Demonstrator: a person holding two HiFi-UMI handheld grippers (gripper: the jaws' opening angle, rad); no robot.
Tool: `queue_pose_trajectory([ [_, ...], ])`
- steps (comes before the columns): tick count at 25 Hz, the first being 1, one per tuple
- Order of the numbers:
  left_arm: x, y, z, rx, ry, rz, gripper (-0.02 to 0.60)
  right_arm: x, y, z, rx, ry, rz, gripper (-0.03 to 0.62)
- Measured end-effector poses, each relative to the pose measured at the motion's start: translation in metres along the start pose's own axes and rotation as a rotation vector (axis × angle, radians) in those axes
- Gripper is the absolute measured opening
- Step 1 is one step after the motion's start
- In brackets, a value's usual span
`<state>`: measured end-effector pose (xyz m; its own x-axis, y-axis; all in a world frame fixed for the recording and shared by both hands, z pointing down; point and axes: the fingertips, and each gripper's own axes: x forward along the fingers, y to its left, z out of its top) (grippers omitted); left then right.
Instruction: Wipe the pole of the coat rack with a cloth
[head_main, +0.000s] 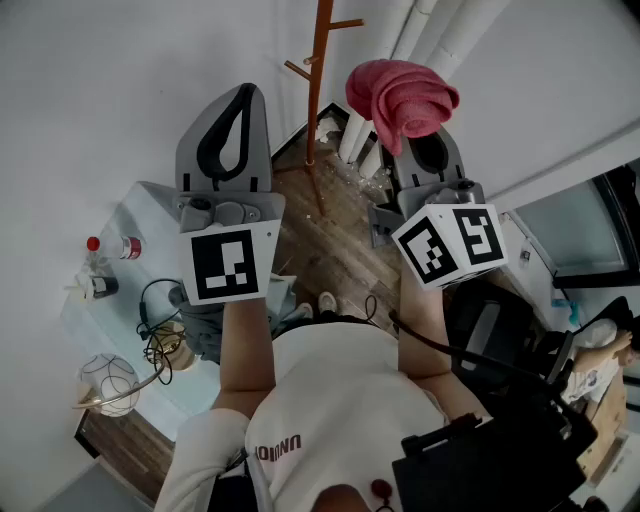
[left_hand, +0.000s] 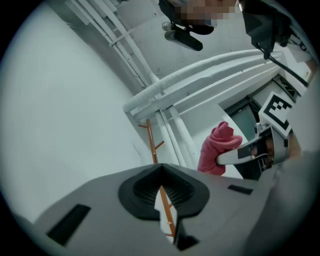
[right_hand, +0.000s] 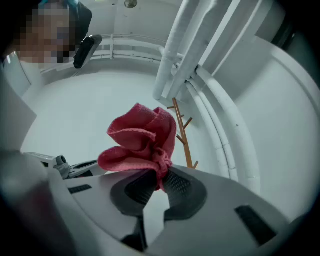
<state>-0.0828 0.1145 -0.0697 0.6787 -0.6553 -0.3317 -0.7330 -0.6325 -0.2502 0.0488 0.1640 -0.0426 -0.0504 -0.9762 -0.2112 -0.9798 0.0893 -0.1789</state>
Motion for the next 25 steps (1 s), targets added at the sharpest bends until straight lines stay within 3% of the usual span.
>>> queue_pose_trajectory([
  [20, -0.021, 0.011, -0.013, -0.048, 0.031, -0.025, 0.012, -0.01, 0.004, -0.014, -0.012, 0.055, -0.053, 0.048],
  [25, -0.033, 0.015, -0.031, -0.098, 0.039, -0.041, 0.012, -0.017, 0.004, -0.025, -0.03, 0.068, -0.089, 0.048],
])
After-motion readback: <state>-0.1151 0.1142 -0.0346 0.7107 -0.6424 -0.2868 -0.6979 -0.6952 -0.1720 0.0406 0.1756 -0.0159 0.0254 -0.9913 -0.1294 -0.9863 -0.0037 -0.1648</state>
